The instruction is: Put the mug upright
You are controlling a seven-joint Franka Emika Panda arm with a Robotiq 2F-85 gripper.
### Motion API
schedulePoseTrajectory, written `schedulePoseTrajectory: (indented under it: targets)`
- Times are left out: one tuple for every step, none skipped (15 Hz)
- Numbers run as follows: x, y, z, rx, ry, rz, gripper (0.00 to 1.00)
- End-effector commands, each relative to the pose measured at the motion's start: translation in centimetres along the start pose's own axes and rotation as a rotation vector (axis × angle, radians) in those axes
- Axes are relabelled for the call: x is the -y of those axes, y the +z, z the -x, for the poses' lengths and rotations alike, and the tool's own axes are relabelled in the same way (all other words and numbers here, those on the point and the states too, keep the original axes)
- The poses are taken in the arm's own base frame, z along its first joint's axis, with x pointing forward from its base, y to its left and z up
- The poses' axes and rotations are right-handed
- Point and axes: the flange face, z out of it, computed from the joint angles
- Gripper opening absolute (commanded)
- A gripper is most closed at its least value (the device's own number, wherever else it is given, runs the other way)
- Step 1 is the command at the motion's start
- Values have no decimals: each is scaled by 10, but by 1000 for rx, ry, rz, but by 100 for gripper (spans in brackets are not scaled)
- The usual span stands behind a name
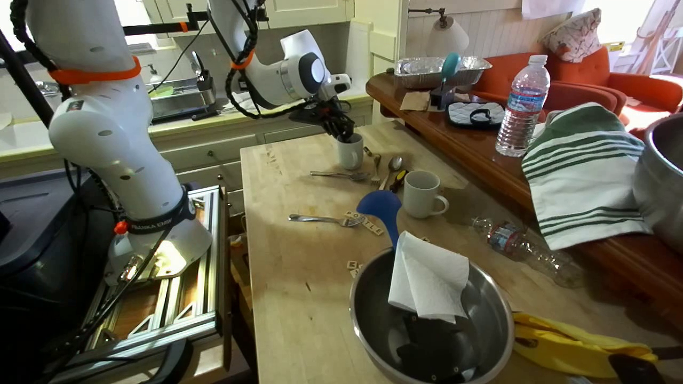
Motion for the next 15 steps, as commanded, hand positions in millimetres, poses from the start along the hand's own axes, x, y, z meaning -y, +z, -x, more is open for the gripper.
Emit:
schedulePoseTrajectory:
  targets:
    - [6,-10,-7,-8,-10,11,60]
    - [7,-16,-7,17,1,31,62]
    - [4,-26,-10,22,5,68,68]
    - [5,-33,-10,49,22,78,76]
    - [4,-44,-12,69,39,85,83]
    - [5,-55,-14,99,64,75,90]
    - [4,-68,-18,124,83,74,98]
    - [5,-81,-20,165,95,65,100]
    - [3,-104,-23,181,109,63,100]
    - [0,-124,-24,208,131,61,100]
    - [-4,-143,-26,232,150,55,100]
    - [-10,-165,-28,252,167,41,100]
    - [-17,-190,-29,262,183,11,100]
    - [-26,-213,-28,269,197,-41,100]
    - [-36,-236,-24,284,224,-67,100]
